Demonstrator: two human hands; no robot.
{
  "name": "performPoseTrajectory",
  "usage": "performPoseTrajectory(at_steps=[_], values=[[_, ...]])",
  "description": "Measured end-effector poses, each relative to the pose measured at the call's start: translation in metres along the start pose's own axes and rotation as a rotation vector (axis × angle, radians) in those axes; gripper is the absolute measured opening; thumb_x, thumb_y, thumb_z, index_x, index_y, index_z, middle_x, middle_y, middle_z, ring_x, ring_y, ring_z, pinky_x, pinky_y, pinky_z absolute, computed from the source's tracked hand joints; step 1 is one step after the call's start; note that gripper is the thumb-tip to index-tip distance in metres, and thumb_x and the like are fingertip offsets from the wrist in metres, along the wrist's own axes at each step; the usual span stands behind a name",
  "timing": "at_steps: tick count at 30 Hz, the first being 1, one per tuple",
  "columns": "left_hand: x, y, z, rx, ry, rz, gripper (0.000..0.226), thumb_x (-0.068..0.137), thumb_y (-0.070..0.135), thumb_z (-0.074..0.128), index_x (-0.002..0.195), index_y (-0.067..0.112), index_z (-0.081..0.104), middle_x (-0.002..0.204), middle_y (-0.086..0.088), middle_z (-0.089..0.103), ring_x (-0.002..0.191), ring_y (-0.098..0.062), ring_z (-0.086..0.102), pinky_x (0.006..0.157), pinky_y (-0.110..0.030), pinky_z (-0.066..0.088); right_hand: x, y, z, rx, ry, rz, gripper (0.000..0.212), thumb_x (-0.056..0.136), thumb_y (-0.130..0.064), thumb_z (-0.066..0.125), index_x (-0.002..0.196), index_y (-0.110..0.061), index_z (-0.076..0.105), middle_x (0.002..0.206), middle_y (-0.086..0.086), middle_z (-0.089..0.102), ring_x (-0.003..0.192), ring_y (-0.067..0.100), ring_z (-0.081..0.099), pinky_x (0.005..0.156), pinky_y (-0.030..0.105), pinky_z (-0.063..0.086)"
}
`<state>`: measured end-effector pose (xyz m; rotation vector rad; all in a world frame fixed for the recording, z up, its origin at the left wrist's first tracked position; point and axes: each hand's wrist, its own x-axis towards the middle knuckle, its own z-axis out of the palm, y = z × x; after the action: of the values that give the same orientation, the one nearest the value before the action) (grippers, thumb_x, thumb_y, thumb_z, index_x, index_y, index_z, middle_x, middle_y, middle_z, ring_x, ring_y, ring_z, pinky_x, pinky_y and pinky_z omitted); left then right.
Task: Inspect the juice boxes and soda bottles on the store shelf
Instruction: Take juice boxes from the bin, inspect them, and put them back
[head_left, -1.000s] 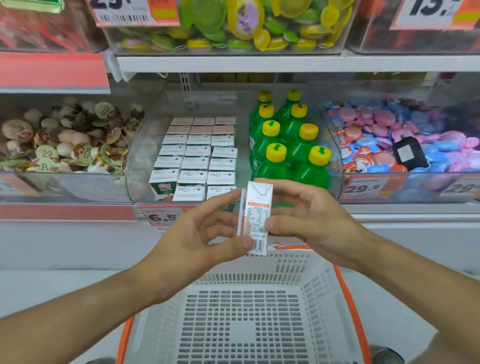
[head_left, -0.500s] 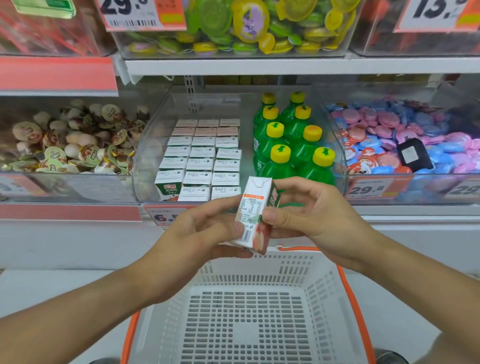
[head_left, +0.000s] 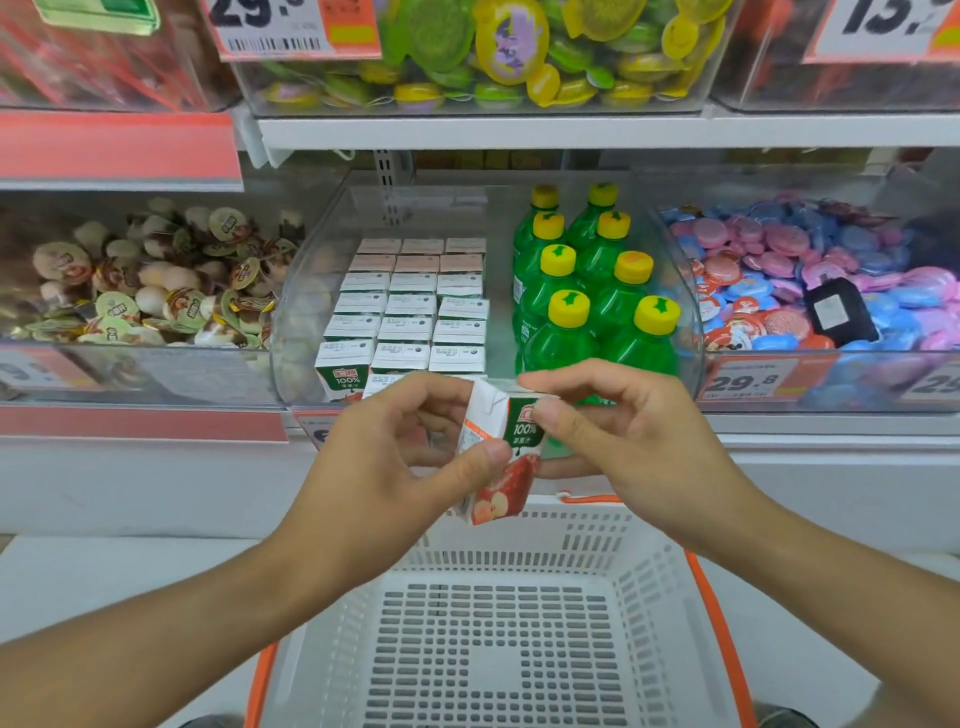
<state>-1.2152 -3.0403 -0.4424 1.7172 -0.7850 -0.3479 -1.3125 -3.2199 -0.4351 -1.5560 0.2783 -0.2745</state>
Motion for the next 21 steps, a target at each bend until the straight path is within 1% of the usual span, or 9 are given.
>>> performPoseTrajectory(at_steps=[3,6,7,9,10,12,15,17,21], values=[[-0.003,0.000,0.001,0.068,0.004,0.034,0.033,0.074,0.030,0.084,0.105,0.029,0.071,0.096,0.008,0.072,0.093,-0.011,0.066,0.084,-0.028,0.059,-0.005,-0.001,0.005,-0.006,0.053,0.029,0.040,0.075,-0.038,0.074,0.106,-0.013,0.070,0.092,0.006,0.066,0.088,0.018,0.072,0.073,0.043,0.064],[-0.003,0.003,0.002,0.149,-0.011,0.136,0.035,0.074,0.026,0.078,0.108,0.032,0.070,0.099,0.011,0.069,0.097,-0.009,0.065,0.088,-0.021,0.056,-0.007,0.000,0.008,-0.026,0.090,0.043,0.055,0.066,-0.040,0.084,0.110,-0.013,0.067,0.094,0.003,0.069,0.095,0.023,0.072,0.078,0.046,0.063],[-0.003,0.004,0.003,0.180,-0.021,0.167,0.035,0.076,0.027,0.077,0.110,0.033,0.068,0.100,0.012,0.068,0.098,-0.009,0.065,0.089,-0.021,0.055,-0.007,-0.001,0.009,-0.014,0.102,0.040,0.058,0.061,-0.039,0.085,0.110,-0.012,0.067,0.093,0.002,0.070,0.096,0.025,0.072,0.080,0.048,0.062],[-0.002,0.004,0.003,0.280,-0.022,0.229,0.035,0.079,0.030,0.074,0.113,0.032,0.066,0.103,0.012,0.066,0.100,-0.012,0.064,0.088,-0.029,0.054,-0.007,-0.003,0.007,-0.023,0.130,0.006,0.060,0.053,-0.040,0.088,0.103,-0.012,0.070,0.086,-0.002,0.072,0.092,0.024,0.073,0.083,0.048,0.061],[-0.002,0.004,0.003,0.341,-0.006,0.257,0.036,0.078,0.030,0.073,0.113,0.031,0.065,0.103,0.013,0.066,0.100,-0.013,0.064,0.086,-0.032,0.053,-0.008,-0.004,0.006,-0.048,0.142,-0.015,0.057,0.051,-0.040,0.090,0.098,-0.012,0.071,0.082,-0.005,0.072,0.088,0.022,0.072,0.083,0.047,0.060],[-0.003,0.007,0.003,0.413,0.040,0.304,0.037,0.076,0.032,0.074,0.112,0.028,0.065,0.100,0.014,0.065,0.095,-0.009,0.062,0.081,-0.027,0.050,-0.010,-0.005,0.006,-0.029,0.149,-0.043,0.045,0.052,-0.035,0.088,0.087,-0.012,0.071,0.075,-0.003,0.070,0.082,0.020,0.070,0.081,0.048,0.061],[-0.002,0.011,0.003,0.433,0.045,0.369,0.038,0.075,0.037,0.077,0.111,0.027,0.068,0.097,0.014,0.066,0.089,-0.005,0.061,0.078,-0.017,0.047,-0.014,-0.005,0.006,0.058,0.134,-0.049,0.030,0.057,-0.030,0.087,0.076,-0.012,0.072,0.078,0.013,0.071,0.085,0.035,0.070,0.075,0.055,0.062],[-0.001,0.010,0.001,0.441,0.046,0.372,0.039,0.075,0.036,0.079,0.111,0.029,0.068,0.098,0.014,0.067,0.090,-0.006,0.063,0.078,-0.021,0.050,-0.016,-0.007,0.006,0.083,0.139,-0.039,0.024,0.060,-0.028,0.083,0.074,-0.011,0.073,0.082,0.017,0.073,0.093,0.045,0.068,0.076,0.053,0.062],[0.000,0.006,-0.001,0.400,0.053,0.332,0.041,0.075,0.043,0.075,0.113,0.032,0.067,0.101,0.016,0.068,0.095,-0.009,0.065,0.082,-0.027,0.052,-0.015,-0.009,0.005,0.127,0.123,-0.010,0.006,0.072,-0.014,0.078,0.075,-0.010,0.075,0.089,0.027,0.071,0.098,0.047,0.066,0.075,0.042,0.064]])
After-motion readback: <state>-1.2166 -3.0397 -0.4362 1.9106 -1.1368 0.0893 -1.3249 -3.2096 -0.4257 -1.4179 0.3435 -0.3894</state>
